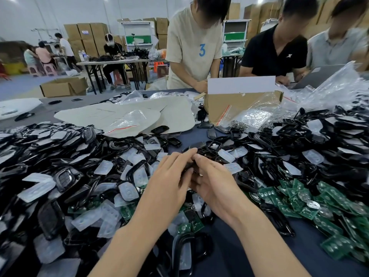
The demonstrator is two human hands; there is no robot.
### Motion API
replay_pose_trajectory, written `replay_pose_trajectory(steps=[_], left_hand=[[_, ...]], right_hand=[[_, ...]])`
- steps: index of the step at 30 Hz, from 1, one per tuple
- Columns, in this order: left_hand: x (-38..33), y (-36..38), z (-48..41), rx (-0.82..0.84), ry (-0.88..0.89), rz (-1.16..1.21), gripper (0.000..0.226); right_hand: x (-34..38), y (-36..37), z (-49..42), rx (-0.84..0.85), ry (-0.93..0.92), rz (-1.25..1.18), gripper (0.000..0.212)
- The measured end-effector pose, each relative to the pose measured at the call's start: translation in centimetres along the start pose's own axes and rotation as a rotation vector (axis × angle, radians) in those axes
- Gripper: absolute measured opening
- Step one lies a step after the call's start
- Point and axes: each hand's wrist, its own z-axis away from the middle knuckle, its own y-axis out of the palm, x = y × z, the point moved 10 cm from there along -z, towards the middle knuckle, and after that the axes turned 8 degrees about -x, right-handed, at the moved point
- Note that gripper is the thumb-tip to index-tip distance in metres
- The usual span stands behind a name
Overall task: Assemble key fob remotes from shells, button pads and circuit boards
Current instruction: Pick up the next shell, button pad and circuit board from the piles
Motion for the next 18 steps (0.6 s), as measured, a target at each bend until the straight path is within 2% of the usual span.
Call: replay_pose_trajectory(steps=[6, 10, 13, 16, 18], left_hand=[[1.2, -1.3, 1.0, -0.091, -0.084, 0.101, 0.040], [2.4, -2.6, 1.1, -0.170, -0.175, 0.105, 0.037], [3.5, -1.8, 1.4, -0.066, -0.210, 0.001, 0.035], [3.7, -1.2, 2.1, 0.042, -0.160, -0.152, 0.032], [3.1, -1.3, 2.0, 0.101, -0.113, -0.170, 0.027]], right_hand=[[0.8, -1.7, -0.4, -0.099, -0.031, -0.054, 0.026], [1.4, -3.6, -0.4, -0.231, -0.013, -0.143, 0.022], [1.9, -4.7, -0.2, -0.269, 0.025, -0.270, 0.029], [2.2, -4.9, -0.1, -0.259, 0.038, -0.312, 0.032], [2.2, -4.8, -0.2, -0.258, 0.027, -0.308, 0.031]])
